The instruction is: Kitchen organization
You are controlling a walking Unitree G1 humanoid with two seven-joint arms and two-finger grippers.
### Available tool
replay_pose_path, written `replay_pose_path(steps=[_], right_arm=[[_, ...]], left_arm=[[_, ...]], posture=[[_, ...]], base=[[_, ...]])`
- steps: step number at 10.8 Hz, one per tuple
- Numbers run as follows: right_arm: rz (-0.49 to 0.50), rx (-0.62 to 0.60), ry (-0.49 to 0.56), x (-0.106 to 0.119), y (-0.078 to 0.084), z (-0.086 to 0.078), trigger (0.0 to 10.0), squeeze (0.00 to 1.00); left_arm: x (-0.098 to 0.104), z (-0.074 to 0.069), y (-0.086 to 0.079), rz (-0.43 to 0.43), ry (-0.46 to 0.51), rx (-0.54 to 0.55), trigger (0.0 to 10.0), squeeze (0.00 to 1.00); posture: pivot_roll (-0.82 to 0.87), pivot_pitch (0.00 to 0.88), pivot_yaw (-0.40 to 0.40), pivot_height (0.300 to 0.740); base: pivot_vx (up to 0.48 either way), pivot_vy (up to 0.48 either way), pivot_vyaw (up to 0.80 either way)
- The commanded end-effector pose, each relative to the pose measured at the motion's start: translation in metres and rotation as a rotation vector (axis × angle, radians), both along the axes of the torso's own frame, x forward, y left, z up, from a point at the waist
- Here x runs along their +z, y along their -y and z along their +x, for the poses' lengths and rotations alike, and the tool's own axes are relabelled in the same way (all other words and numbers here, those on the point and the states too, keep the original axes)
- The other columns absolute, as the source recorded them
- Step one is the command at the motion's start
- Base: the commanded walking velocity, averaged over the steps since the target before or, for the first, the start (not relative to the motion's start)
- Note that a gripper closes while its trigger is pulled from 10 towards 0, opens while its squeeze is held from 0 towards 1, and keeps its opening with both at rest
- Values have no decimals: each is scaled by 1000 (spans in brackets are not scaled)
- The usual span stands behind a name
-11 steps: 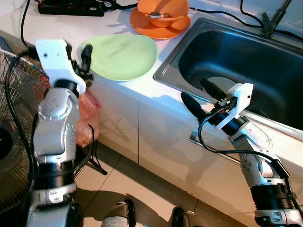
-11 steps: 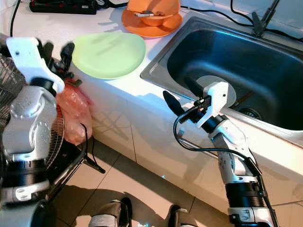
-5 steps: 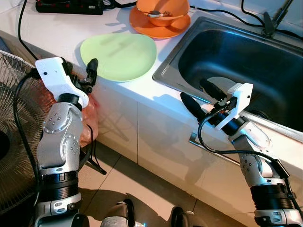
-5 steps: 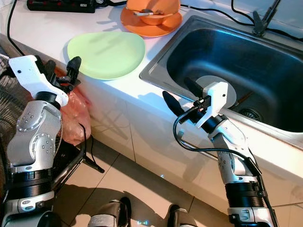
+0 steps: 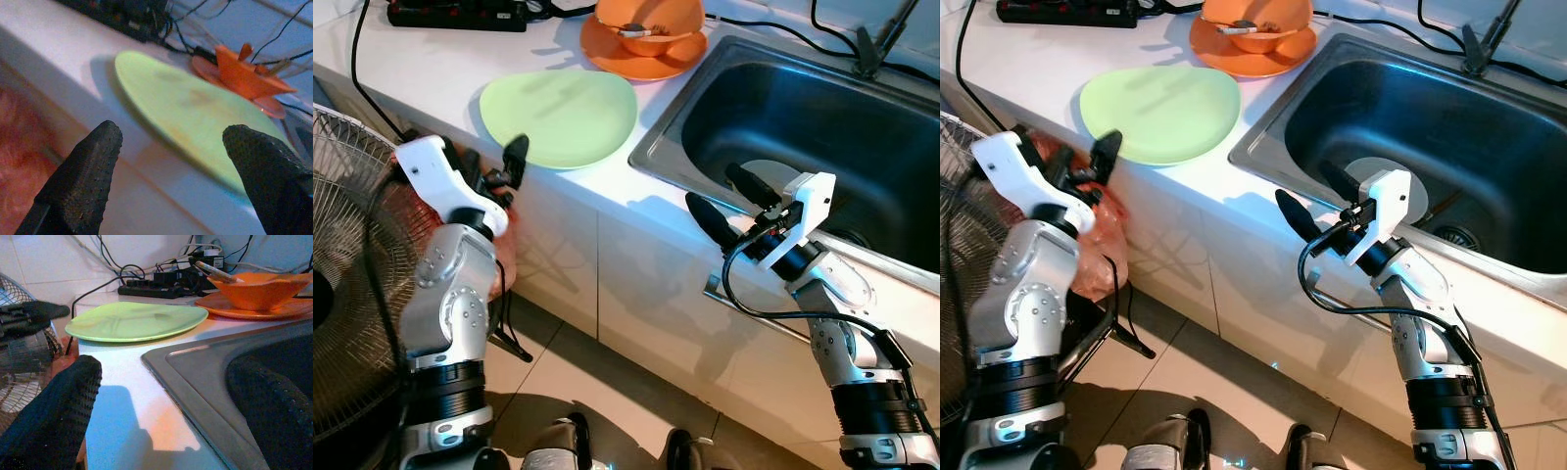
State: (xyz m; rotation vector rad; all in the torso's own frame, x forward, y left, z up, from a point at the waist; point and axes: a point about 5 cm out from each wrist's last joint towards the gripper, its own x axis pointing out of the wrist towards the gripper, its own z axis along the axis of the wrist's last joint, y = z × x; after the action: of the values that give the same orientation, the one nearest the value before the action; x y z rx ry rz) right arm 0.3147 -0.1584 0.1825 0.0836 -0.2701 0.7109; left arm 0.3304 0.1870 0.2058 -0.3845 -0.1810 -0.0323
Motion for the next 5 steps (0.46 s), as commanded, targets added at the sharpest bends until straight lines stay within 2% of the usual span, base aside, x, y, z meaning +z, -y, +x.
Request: replay_pose_path(steps=[1,4,5], right_arm=[[-12,3,14,1,2,-2,10000,0],[-14,8,16,2,0,-2,10000,0],[-15,6,14,1,1,-2,10000,0]], left_arm=[[-5,1,3,-18,-20,-16,10000,0],[-4,9,15,-36,-15,-58,10000,0],[4,14,18,-50,18,-60,10000,0]], posture=[[61,158,-38,740],[55,166,-44,740],[54,172,-48,740]], base=[[0,0,0],[0,0,0],[0,0,0]])
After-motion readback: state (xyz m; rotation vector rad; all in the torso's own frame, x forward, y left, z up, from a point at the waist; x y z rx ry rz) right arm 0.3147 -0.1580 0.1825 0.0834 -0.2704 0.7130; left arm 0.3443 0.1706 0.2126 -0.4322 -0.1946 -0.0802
